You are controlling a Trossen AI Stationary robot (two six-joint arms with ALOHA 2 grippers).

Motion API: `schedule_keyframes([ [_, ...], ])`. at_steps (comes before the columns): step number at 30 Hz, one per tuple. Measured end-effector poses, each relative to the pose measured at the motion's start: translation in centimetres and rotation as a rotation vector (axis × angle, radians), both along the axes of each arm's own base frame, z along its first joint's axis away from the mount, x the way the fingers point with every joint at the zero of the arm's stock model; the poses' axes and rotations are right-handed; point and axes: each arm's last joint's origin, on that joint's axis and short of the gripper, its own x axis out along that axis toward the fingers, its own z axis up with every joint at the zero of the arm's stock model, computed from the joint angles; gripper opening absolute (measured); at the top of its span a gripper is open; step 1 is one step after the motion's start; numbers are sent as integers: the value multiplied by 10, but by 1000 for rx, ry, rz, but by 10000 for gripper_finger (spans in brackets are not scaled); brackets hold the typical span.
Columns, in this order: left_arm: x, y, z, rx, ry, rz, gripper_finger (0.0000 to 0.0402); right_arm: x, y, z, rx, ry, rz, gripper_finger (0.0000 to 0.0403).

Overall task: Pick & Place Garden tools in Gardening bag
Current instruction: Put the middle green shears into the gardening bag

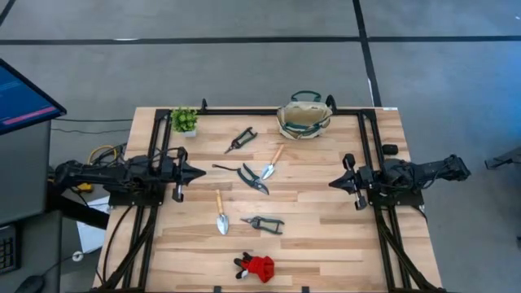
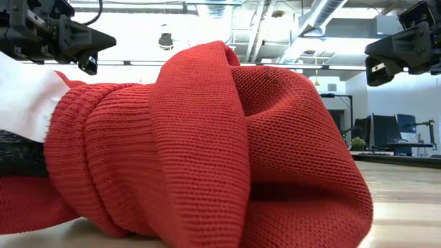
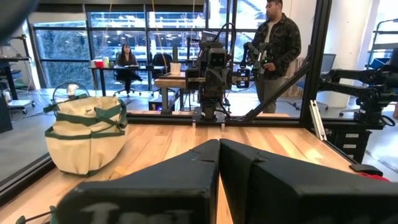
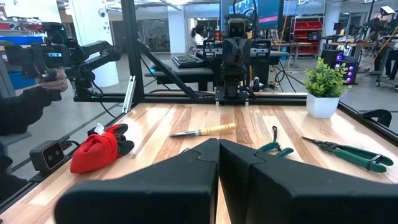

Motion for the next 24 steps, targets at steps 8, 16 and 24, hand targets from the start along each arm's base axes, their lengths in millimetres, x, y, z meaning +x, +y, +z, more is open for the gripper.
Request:
schedule_keyframes([
  [8, 0, 0, 1, 0, -6, 0, 2, 0, 0, 0, 1, 2, 0, 1],
  [16, 0, 0, 1, -2, -12, 0, 2, 0, 0, 0, 2, 0, 0, 1],
  [24, 0, 0, 1, -3, -12, 0, 2, 0, 0, 1, 62, -11, -2, 1],
])
